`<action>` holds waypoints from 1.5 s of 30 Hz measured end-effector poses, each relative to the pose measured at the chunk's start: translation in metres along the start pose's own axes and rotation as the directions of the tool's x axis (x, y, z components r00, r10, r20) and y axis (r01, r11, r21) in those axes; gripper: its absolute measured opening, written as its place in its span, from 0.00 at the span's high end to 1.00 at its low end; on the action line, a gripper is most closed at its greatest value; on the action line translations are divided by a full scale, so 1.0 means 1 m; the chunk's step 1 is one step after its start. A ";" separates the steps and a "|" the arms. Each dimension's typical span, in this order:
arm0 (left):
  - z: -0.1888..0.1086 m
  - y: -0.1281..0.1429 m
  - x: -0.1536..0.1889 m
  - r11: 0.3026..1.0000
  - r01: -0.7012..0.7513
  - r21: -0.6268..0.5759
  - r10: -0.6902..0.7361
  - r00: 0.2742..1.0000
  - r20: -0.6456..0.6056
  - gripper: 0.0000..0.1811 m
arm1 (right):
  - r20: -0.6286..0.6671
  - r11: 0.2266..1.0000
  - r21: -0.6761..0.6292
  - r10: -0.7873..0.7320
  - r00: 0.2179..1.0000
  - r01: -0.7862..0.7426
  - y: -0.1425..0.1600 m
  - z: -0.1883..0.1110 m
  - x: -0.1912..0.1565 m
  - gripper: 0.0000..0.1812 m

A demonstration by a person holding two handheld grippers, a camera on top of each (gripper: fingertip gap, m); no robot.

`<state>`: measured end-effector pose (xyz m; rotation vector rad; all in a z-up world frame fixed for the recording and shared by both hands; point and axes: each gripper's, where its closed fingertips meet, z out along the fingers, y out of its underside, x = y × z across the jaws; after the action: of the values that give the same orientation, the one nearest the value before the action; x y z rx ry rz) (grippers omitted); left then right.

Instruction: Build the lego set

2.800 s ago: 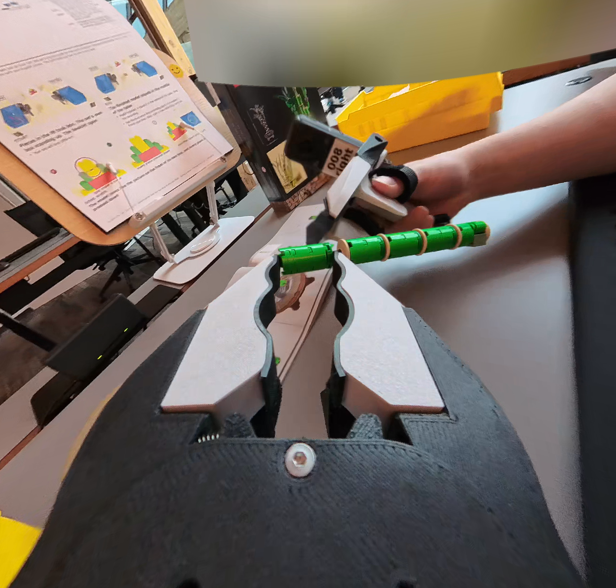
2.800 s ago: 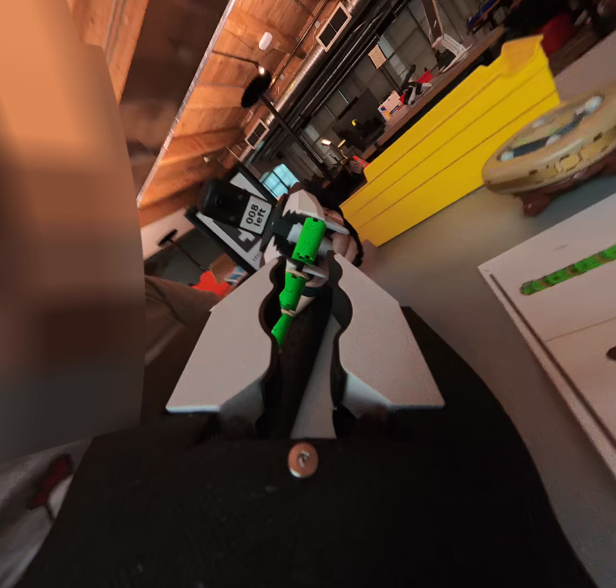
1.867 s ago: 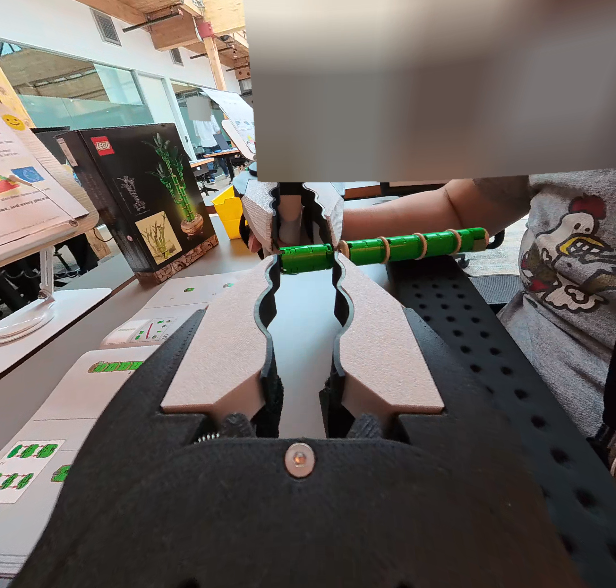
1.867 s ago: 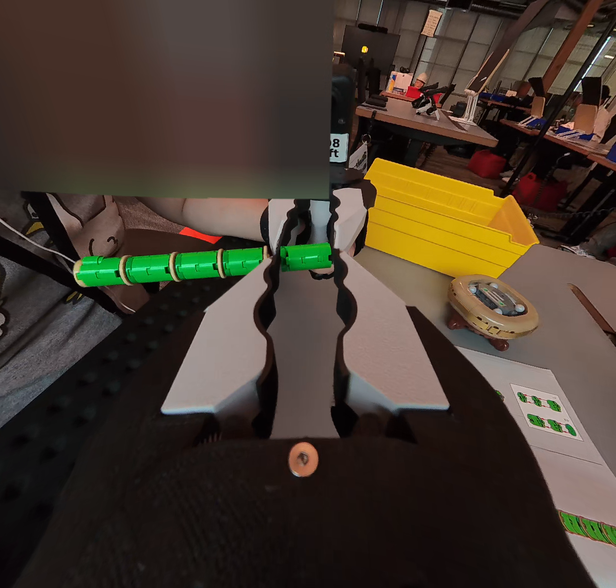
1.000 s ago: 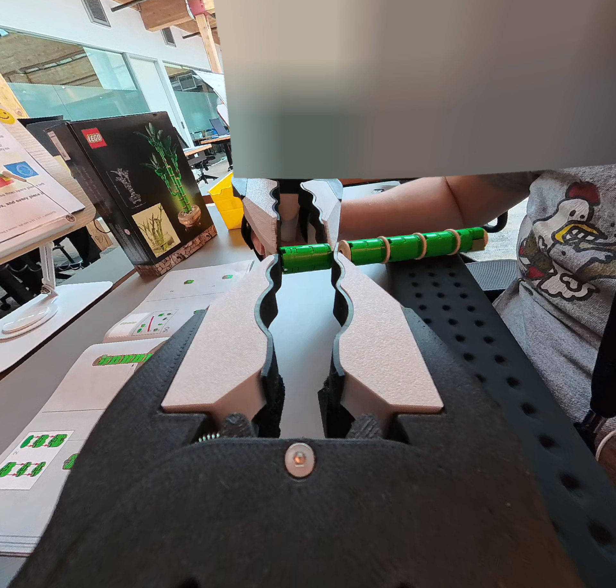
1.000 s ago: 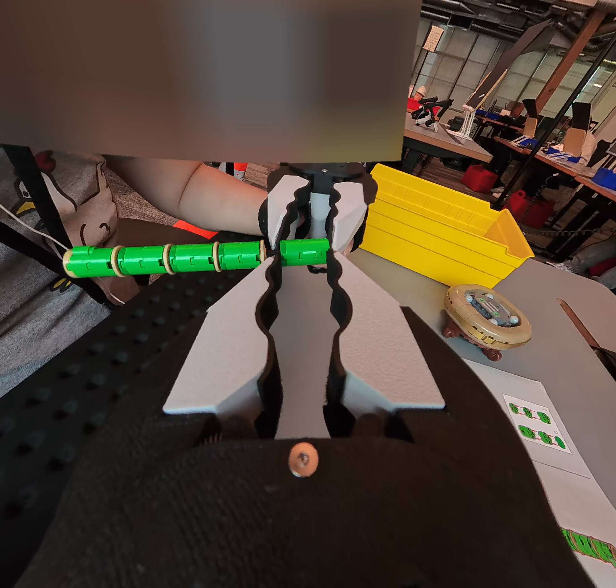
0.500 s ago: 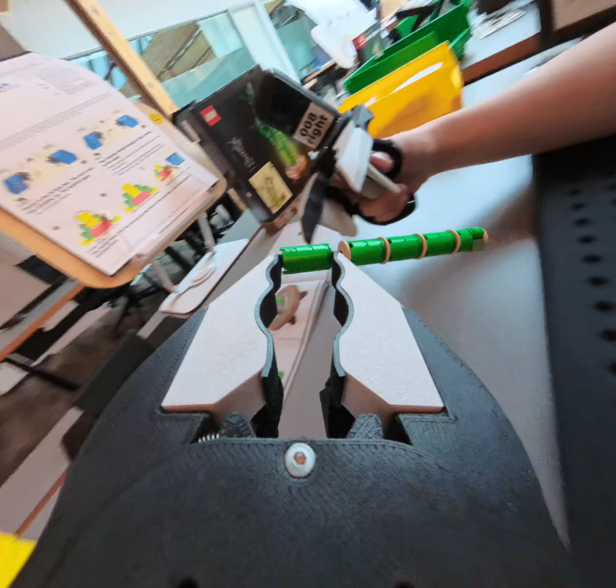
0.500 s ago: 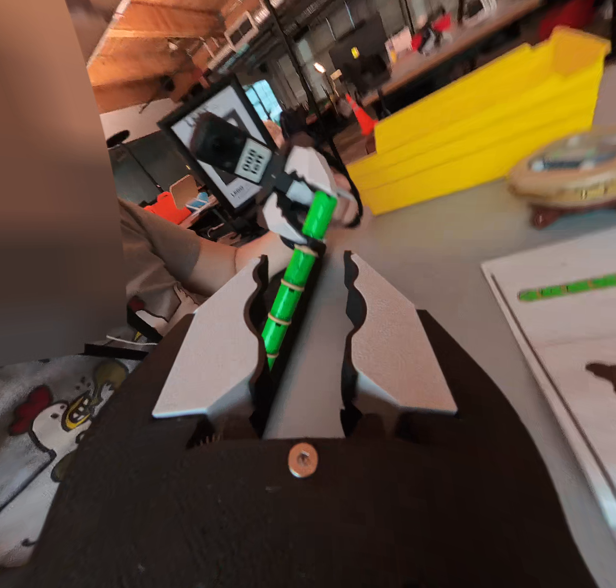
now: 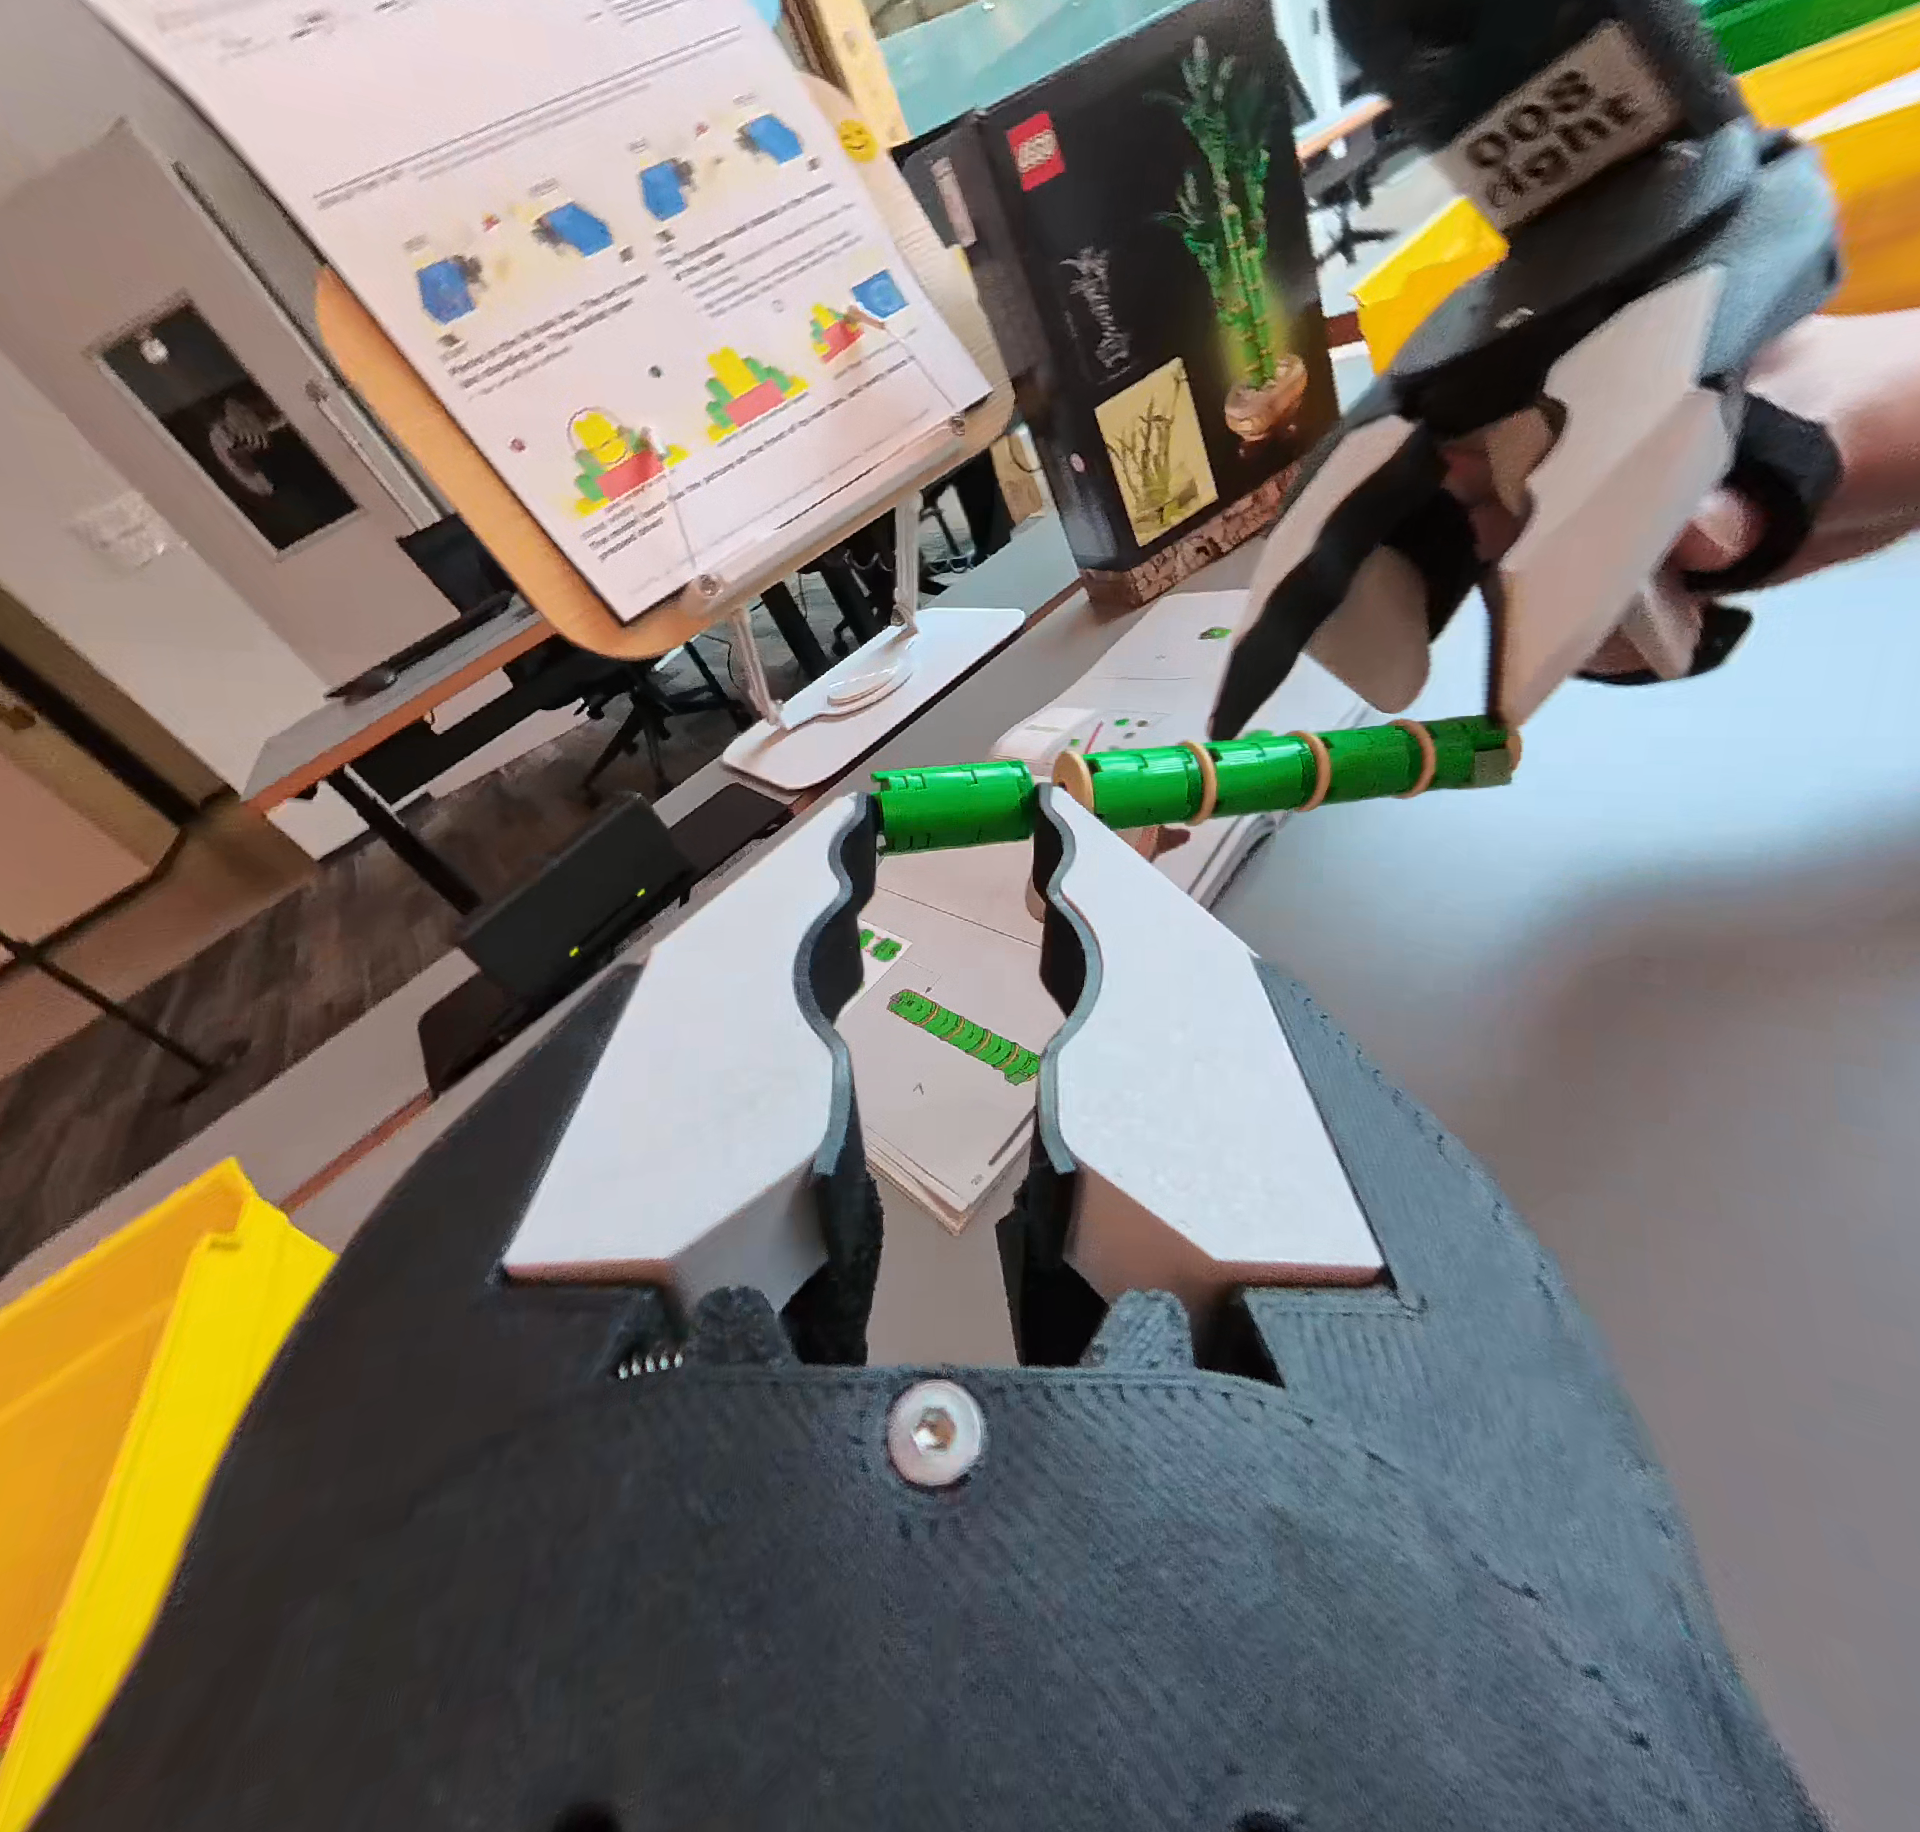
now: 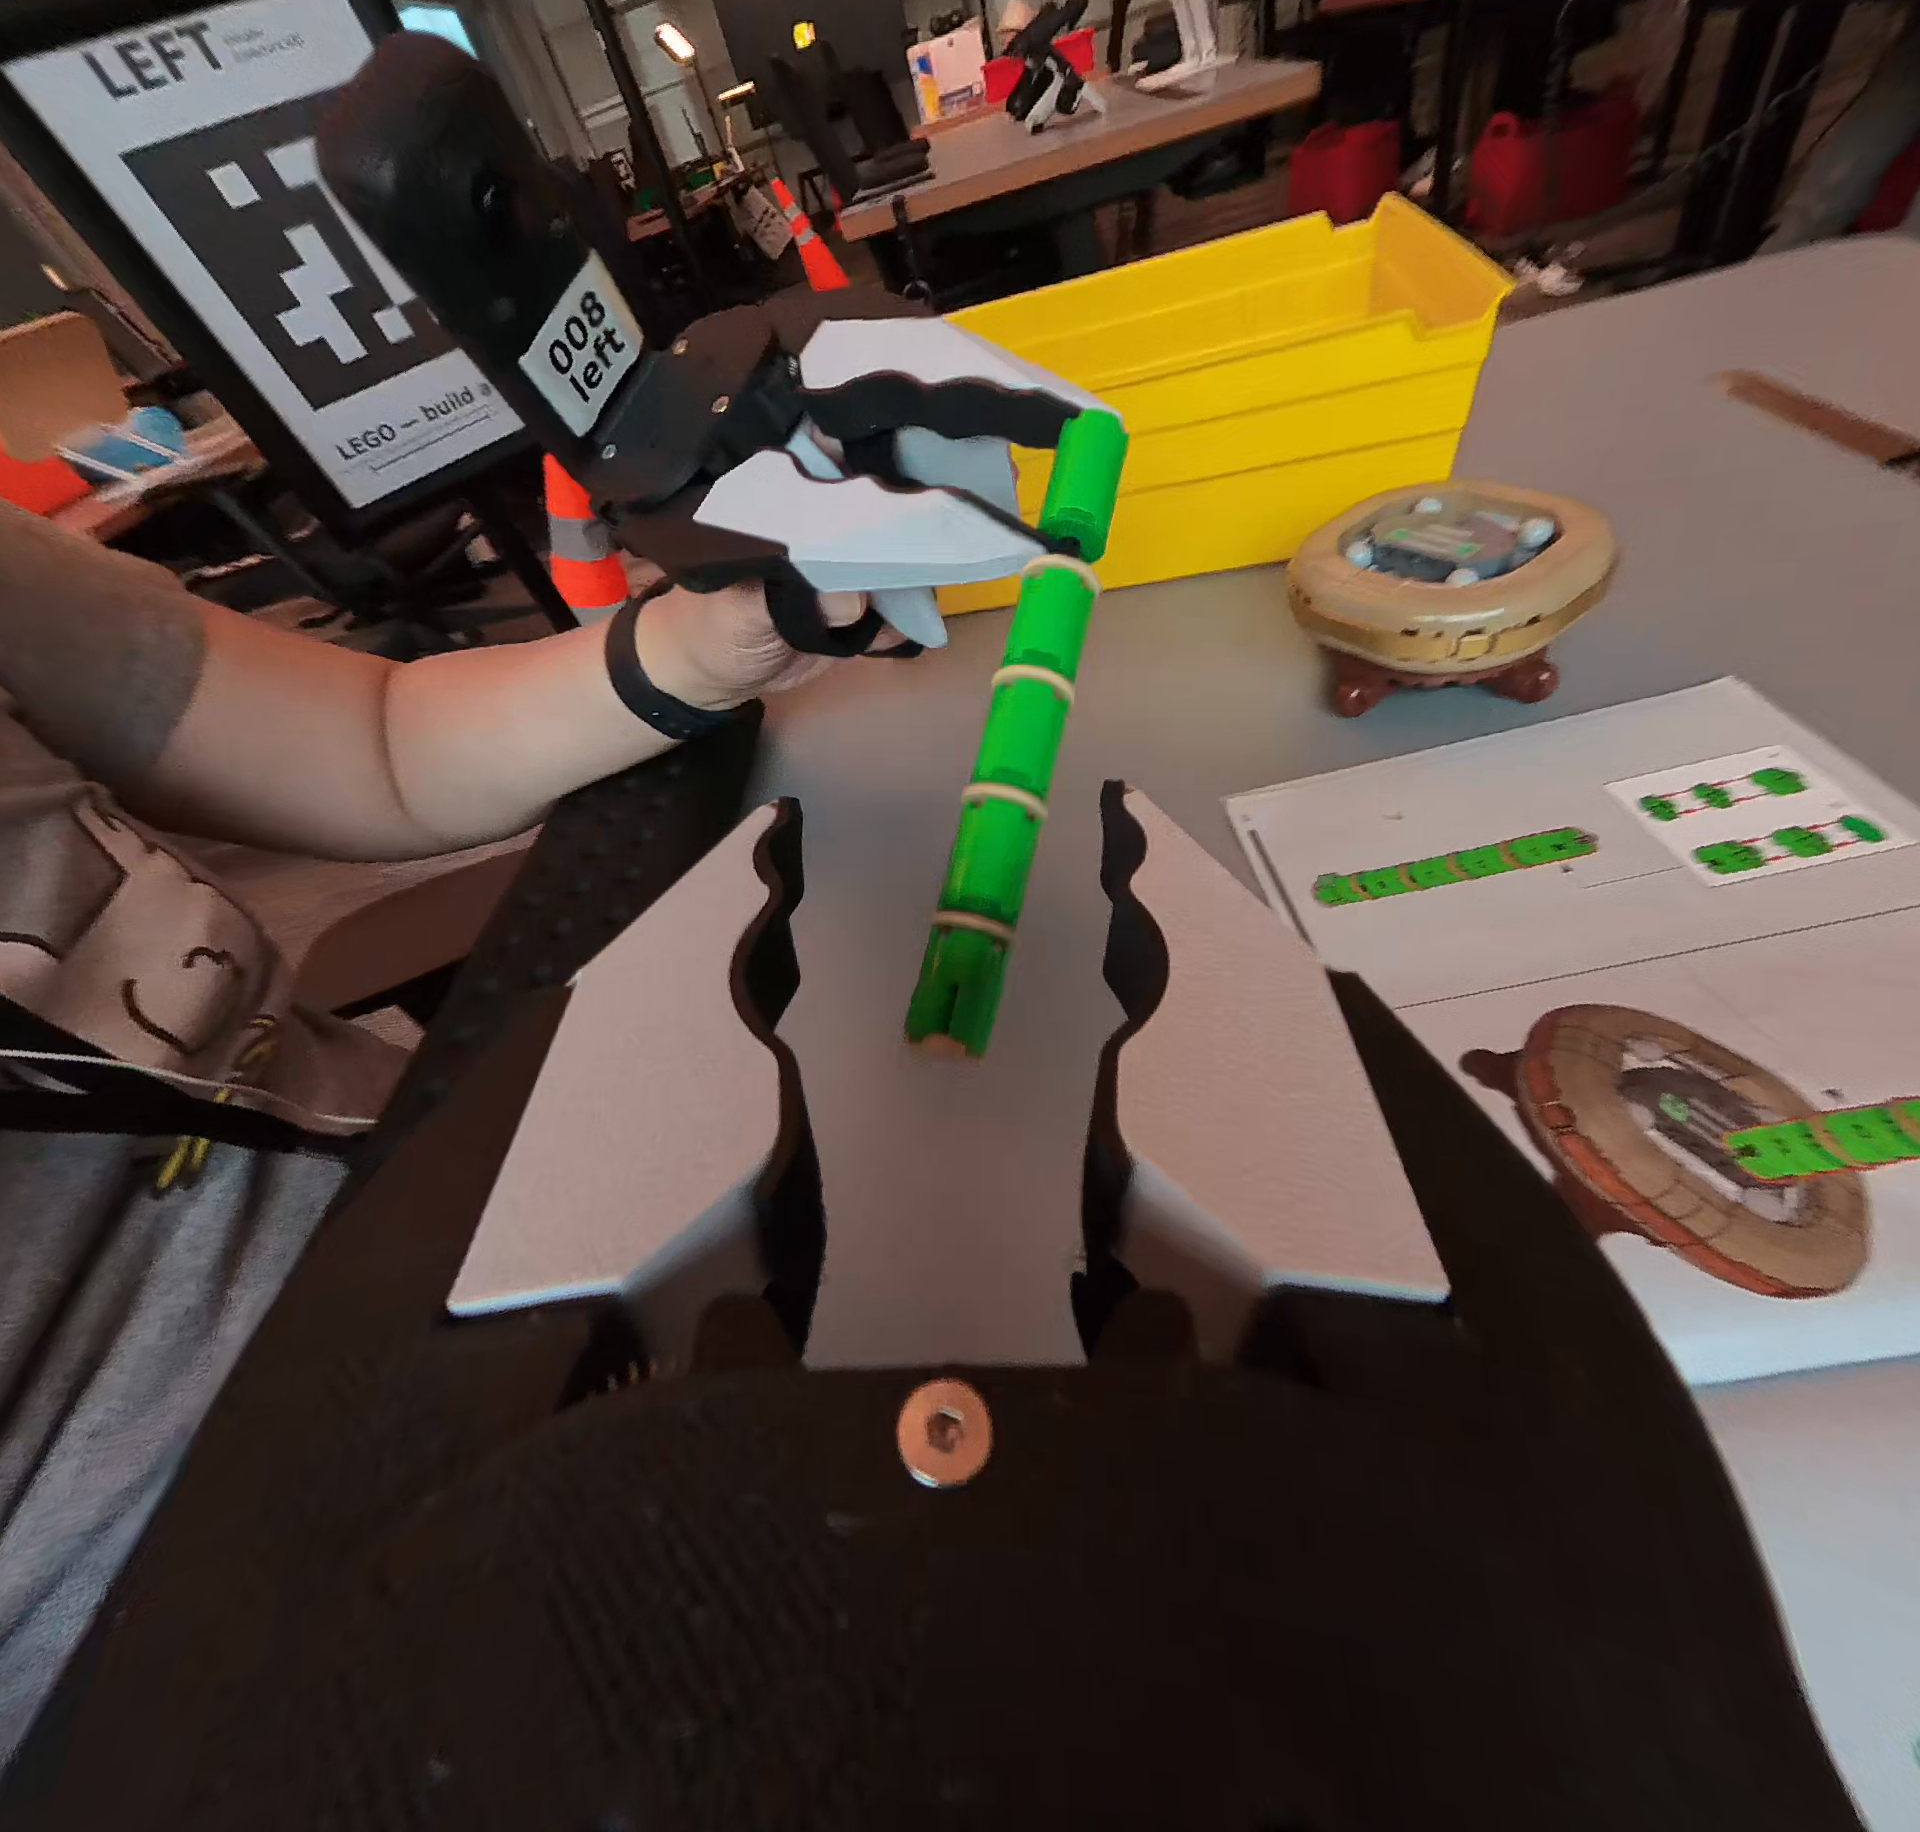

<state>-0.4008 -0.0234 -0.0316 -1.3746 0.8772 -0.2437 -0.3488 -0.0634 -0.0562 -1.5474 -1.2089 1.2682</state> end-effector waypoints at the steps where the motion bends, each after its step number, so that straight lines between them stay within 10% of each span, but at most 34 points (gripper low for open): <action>1: 0.000 0.000 -0.004 0.999 0.038 0.003 -0.038 0.999 0.017 0.84 | -0.022 0.999 0.016 -0.039 0.999 0.039 -0.001 -0.004 0.001 0.67; 8: -0.002 -0.001 -0.014 0.964 0.260 0.054 -0.258 0.965 -0.035 0.84 | -0.152 0.927 -0.046 -0.375 0.914 0.373 0.009 -0.030 -0.004 0.66; 14: -0.003 -0.001 -0.006 0.988 0.146 0.060 -0.141 0.987 -0.079 0.84 | -0.109 0.862 -0.221 -0.487 0.867 0.456 0.037 -0.025 -0.005 0.65; 29: 0.010 0.003 0.030 0.843 -0.528 -0.105 0.515 0.848 -0.129 0.84 | 0.057 0.983 -0.180 0.035 0.998 -0.025 0.060 -0.009 -0.001 0.74; 45: 0.054 0.028 0.063 0.657 -0.603 -0.452 0.184 0.710 -0.679 0.84 | 0.084 0.890 -0.116 0.451 0.889 -0.440 0.061 0.001 0.014 0.90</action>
<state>-0.3321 -0.0163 -0.0847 -1.7087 1.9300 0.0306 -0.3374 -0.0643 -0.1180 -1.9231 -1.0195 1.6260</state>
